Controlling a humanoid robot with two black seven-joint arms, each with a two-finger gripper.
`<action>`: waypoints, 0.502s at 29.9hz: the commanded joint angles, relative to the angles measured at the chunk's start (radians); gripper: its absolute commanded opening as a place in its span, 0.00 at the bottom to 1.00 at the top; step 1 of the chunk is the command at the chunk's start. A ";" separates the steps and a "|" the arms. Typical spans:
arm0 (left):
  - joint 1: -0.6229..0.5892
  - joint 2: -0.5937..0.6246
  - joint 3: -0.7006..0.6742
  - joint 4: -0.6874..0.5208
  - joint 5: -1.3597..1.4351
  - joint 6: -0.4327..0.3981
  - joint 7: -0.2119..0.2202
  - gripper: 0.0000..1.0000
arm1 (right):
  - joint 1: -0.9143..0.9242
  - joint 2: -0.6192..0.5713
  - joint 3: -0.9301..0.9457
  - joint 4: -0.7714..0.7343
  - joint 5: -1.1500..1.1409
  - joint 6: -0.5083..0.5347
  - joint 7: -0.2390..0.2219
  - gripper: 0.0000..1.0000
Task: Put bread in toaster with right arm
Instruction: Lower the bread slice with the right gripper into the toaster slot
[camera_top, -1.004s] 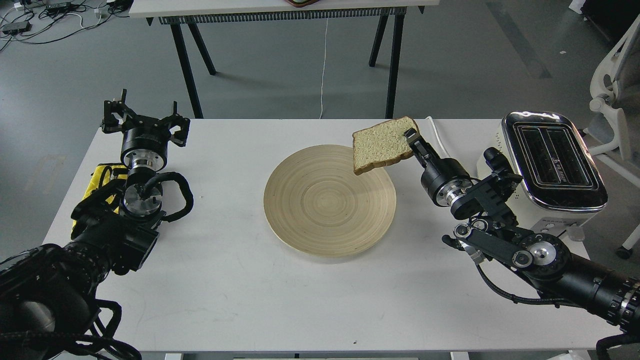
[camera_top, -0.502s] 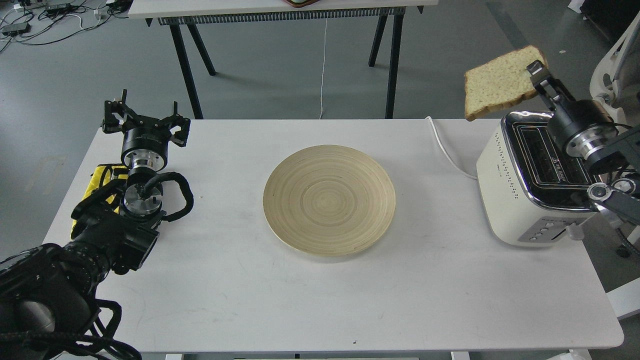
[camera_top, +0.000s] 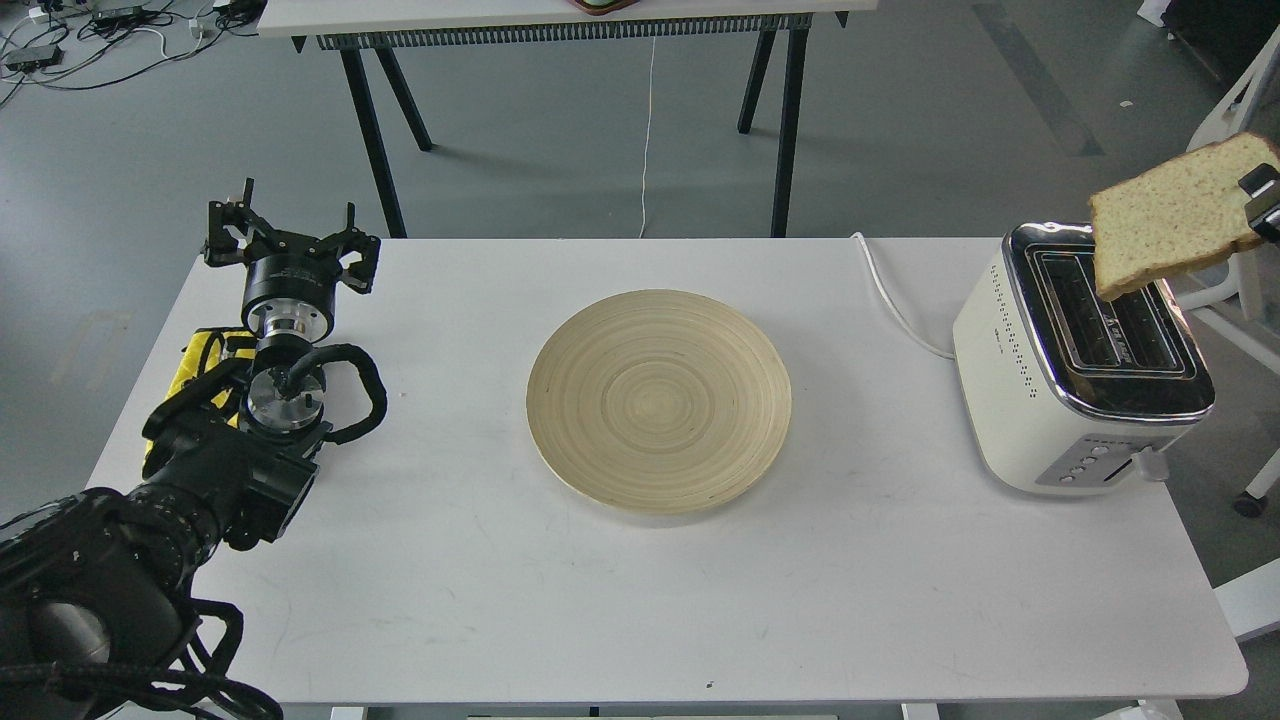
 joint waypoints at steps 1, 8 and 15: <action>0.000 0.000 0.000 0.000 0.000 0.000 0.000 1.00 | -0.002 -0.015 -0.027 -0.002 -0.004 0.000 0.000 0.03; 0.000 0.000 0.000 0.000 0.000 0.000 0.000 1.00 | -0.004 -0.004 -0.065 0.000 -0.032 0.000 0.002 0.03; 0.000 0.000 0.000 0.000 0.000 0.000 0.000 1.00 | -0.005 0.030 -0.070 -0.009 -0.039 0.000 0.002 0.03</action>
